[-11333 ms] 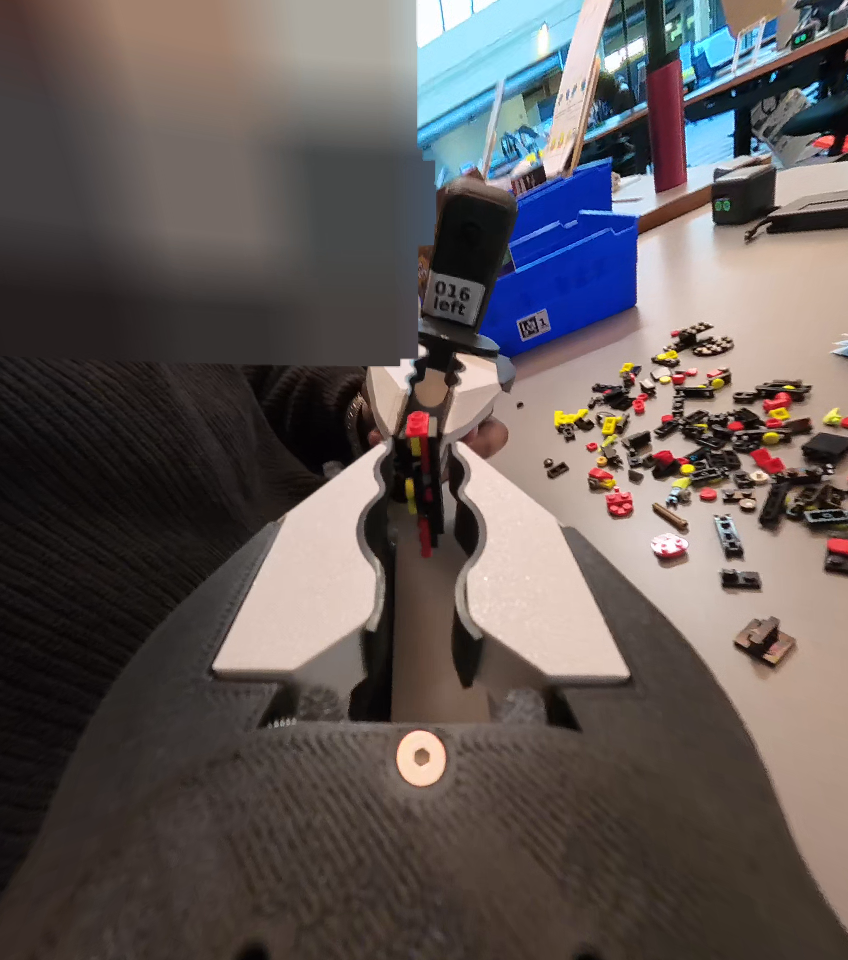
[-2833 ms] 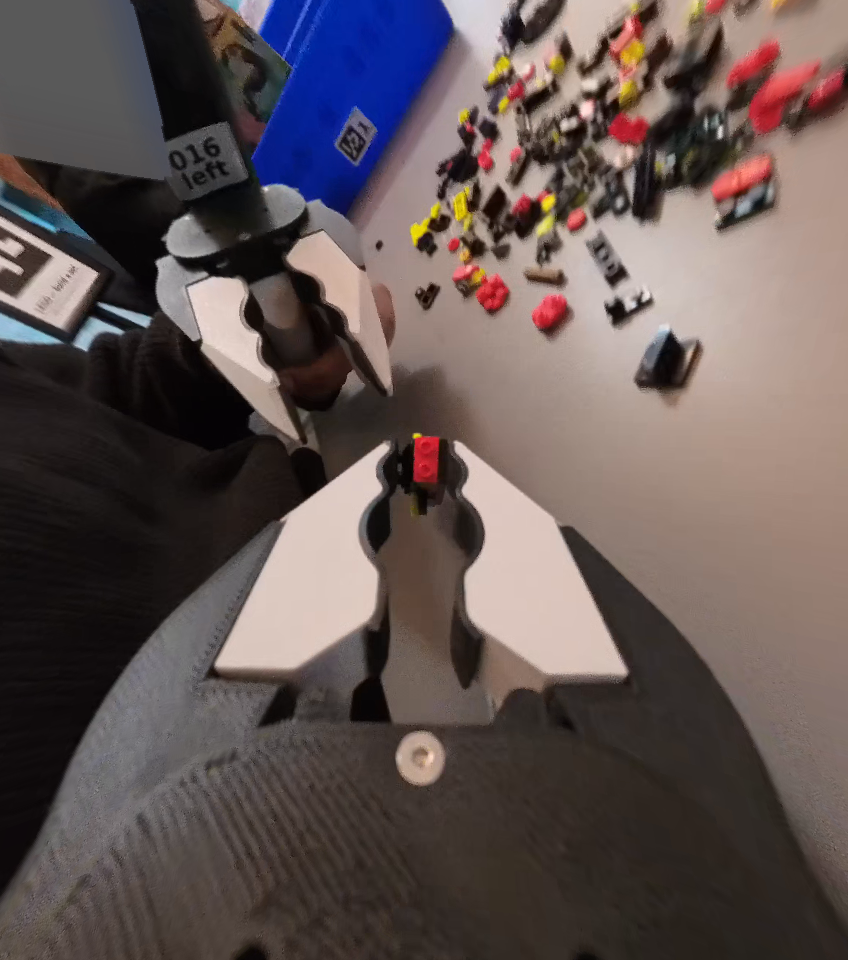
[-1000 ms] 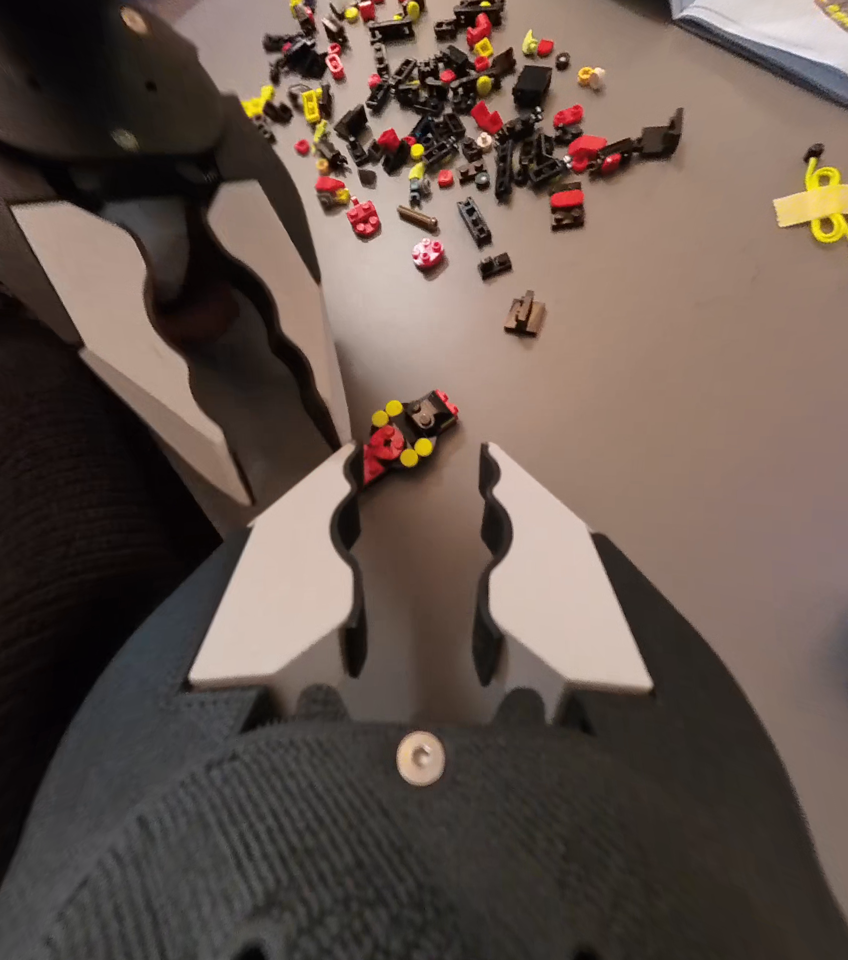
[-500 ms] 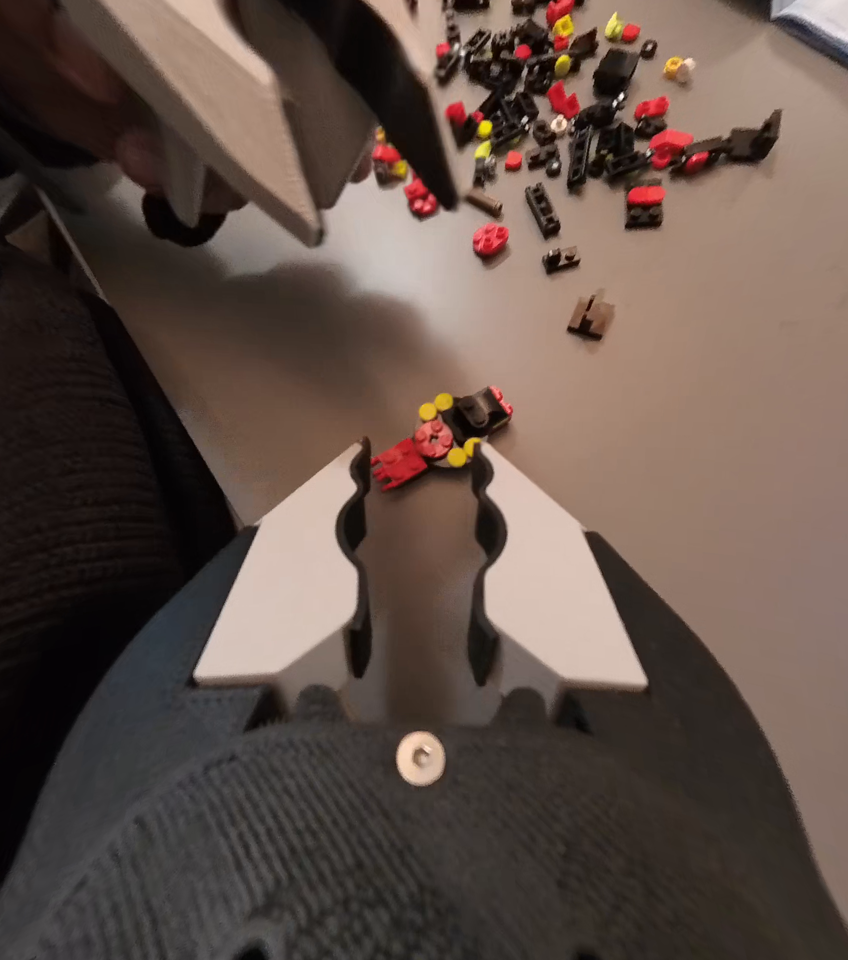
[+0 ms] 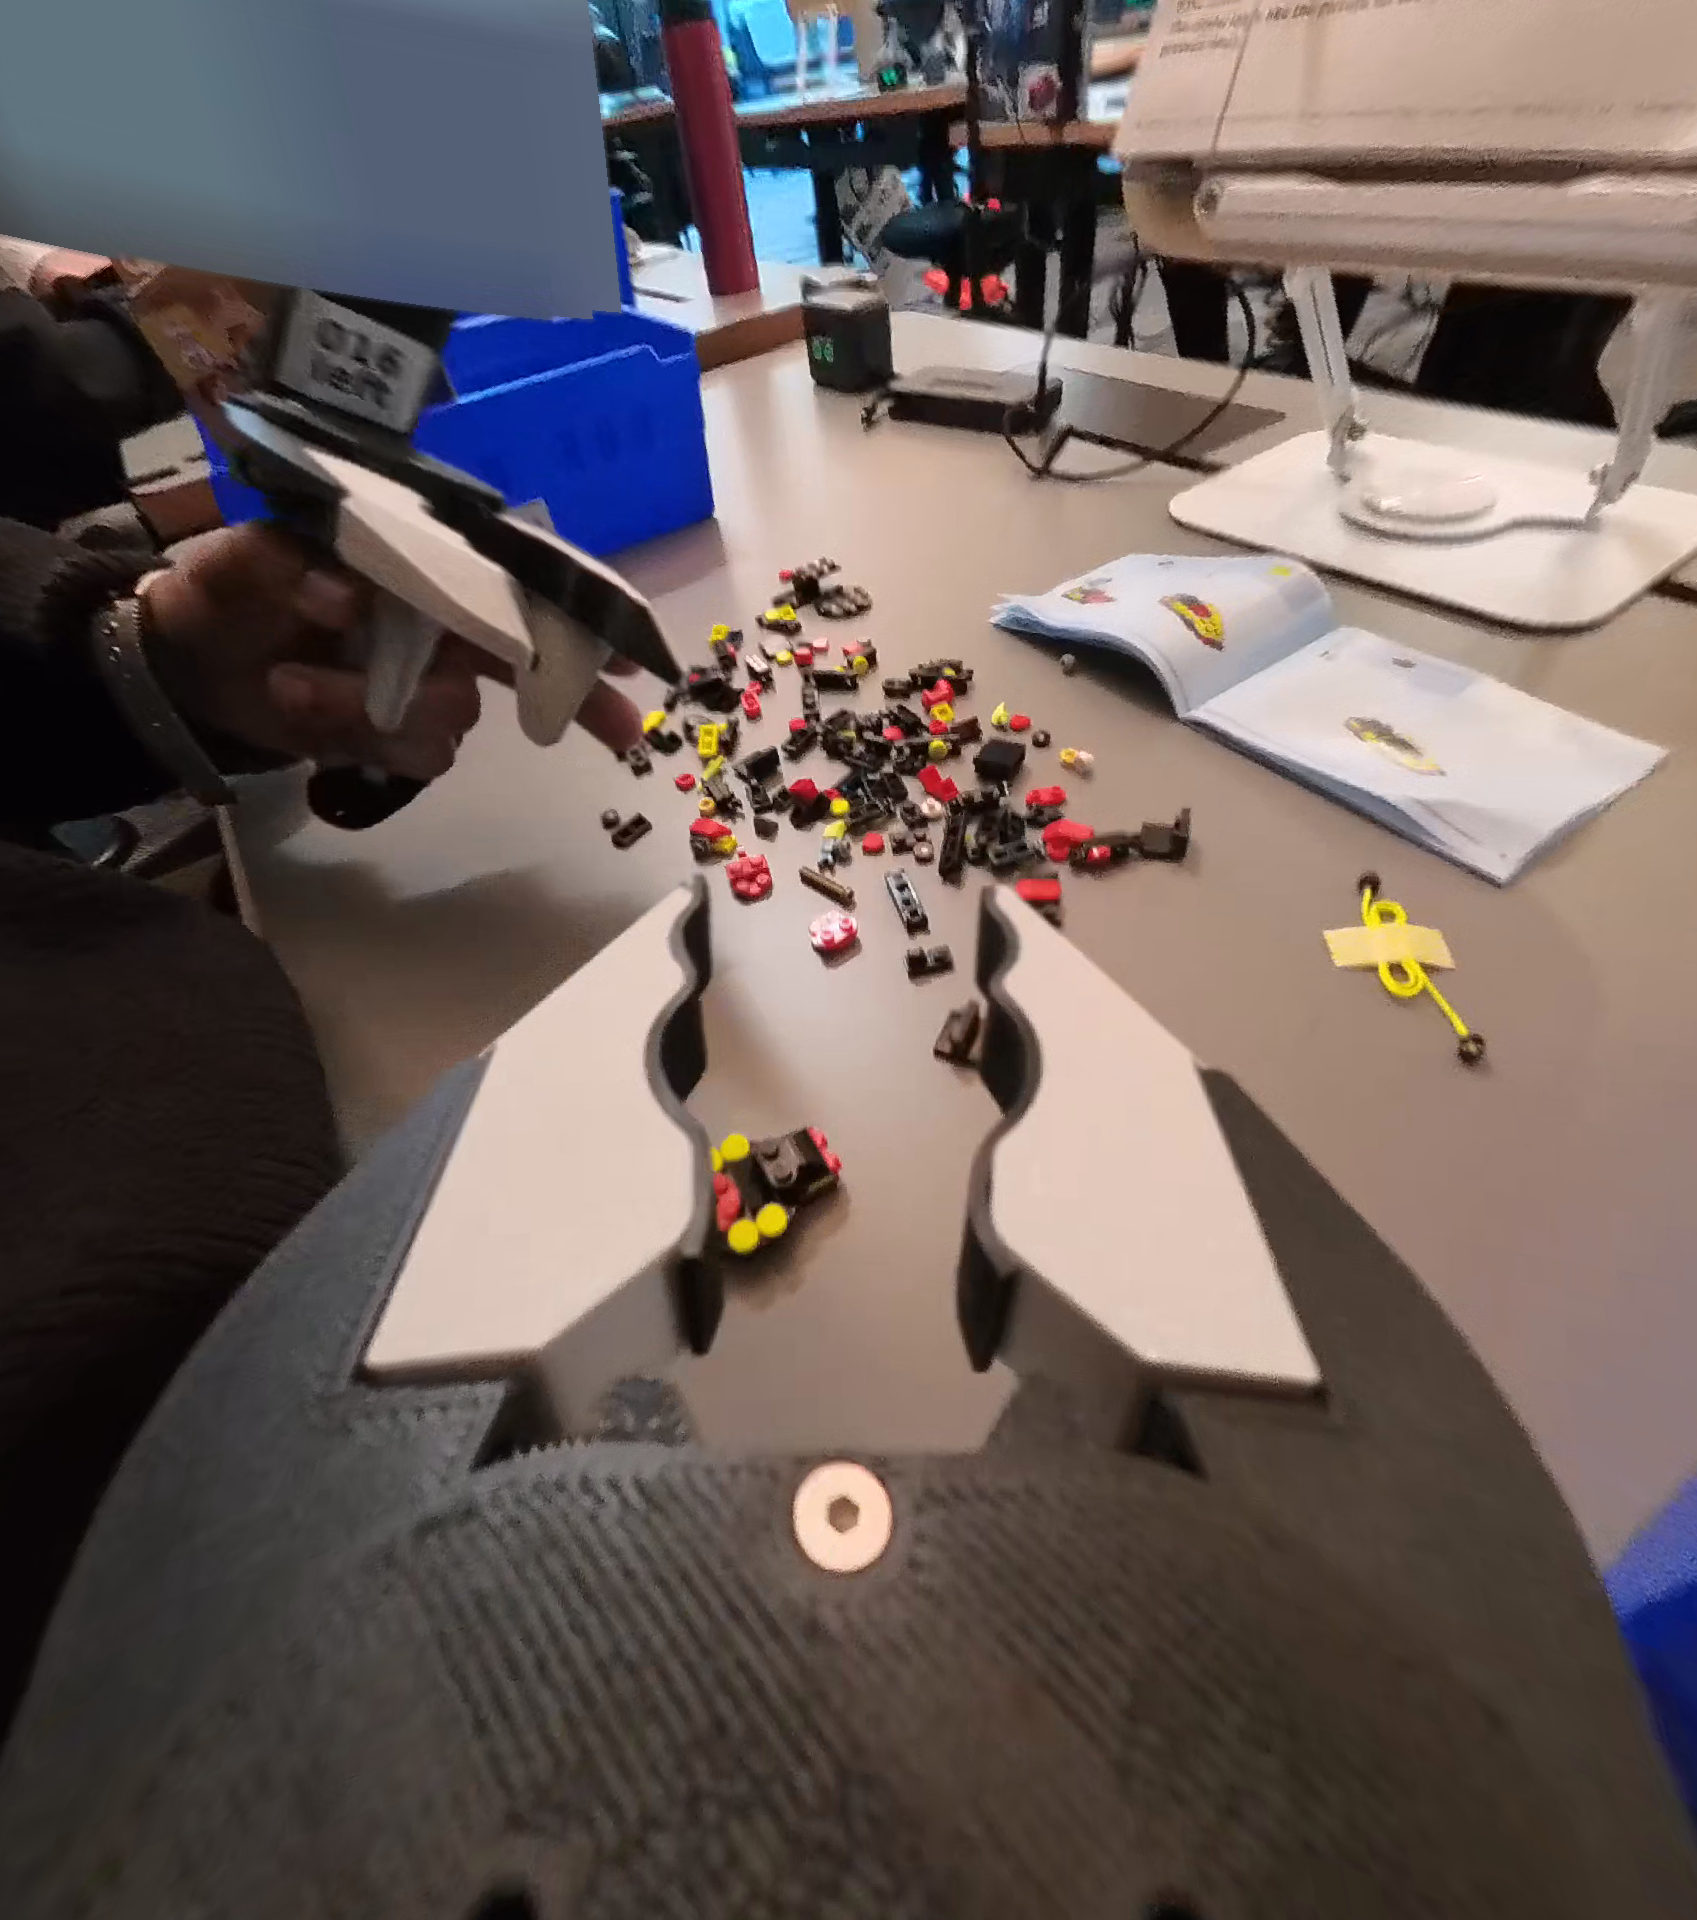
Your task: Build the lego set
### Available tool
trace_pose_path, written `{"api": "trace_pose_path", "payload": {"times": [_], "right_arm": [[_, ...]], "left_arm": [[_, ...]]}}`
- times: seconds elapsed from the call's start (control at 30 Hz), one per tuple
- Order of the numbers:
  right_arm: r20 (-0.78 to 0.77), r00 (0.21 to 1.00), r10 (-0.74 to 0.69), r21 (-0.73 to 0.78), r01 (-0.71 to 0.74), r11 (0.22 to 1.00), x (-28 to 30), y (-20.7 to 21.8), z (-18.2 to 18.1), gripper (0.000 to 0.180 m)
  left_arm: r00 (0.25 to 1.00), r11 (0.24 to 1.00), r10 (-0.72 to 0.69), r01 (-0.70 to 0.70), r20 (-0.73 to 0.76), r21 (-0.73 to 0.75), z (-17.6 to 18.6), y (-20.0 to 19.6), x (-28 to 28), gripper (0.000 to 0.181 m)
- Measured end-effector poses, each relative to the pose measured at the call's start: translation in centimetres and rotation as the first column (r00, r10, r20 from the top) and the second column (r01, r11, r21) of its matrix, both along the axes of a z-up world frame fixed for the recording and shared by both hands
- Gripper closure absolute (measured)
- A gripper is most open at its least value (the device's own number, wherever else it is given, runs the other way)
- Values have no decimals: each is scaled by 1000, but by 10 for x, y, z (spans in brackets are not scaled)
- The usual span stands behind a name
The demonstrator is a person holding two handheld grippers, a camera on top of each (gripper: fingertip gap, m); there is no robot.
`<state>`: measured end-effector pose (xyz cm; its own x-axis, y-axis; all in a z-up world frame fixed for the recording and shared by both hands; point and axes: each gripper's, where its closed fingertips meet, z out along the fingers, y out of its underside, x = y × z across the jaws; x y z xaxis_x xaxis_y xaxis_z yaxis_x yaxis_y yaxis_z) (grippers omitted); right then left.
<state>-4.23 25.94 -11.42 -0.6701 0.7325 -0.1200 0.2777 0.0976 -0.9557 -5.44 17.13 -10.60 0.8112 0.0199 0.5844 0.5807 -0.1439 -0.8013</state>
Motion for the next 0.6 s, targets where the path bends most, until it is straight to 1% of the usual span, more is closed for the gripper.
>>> {"api": "trace_pose_path", "payload": {"times": [0.07, 0.1, 0.13, 0.17, 0.2, 0.23, 0.27, 0.33, 0.4, 0.5, 0.6], "right_arm": [[-55, 998, 22, 9, -22, 1000, -1, -5, 6, 148], [-78, 997, 22, 32, -20, 999, -2, -6, 7, 152], [-89, 996, 12, 62, -7, 998, -4, -6, 4, 152], [-86, 996, -13, 99, 21, 995, -8, -4, -1, 148], [-71, 996, -56, 135, 66, 989, -14, 1, -8, 133], [-54, 995, -84, 163, 92, 982, -18, 3, -15, 125], [-38, 996, -81, 182, 87, 980, -19, 3, -20, 128], [-32, 995, -95, 197, 99, 975, -21, 3, -23, 122], [-56, 993, -106, 214, 115, 970, -21, 6, -21, 128], [-69, 990, -125, 262, 139, 955, -20, 12, -23, 131], [-54, 991, -121, 265, 131, 955, -17, 12, -26, 124]], "left_arm": [[996, 999, -2, -2, 93, 41, 2, -4, -3, 144], [991, 999, 1, -8, 130, 53, 1, -5, -5, 144], [989, 998, 5, -14, 149, 53, -1, -5, -7, 145], [989, 999, 15, -20, 145, 36, -4, -5, -7, 145], [993, 1000, 23, -24, 118, 2, -9, -3, -7, 144], [997, 999, 21, -19, 73, -38, -14, -1, -4, 144], [1000, 997, 12, -11, 19, -82, -20, 1, 0, 143], [997, 987, -15, 3, -78, -158, -30, 5, 8, 141], [990, 979, -47, 20, -132, -204, -38, 8, 15, 139], [986, 969, -87, 51, -143, -242, -45, 10, 23, 138], [988, 970, -88, 56, -126, -236, -45, 11, 22, 137]]}}
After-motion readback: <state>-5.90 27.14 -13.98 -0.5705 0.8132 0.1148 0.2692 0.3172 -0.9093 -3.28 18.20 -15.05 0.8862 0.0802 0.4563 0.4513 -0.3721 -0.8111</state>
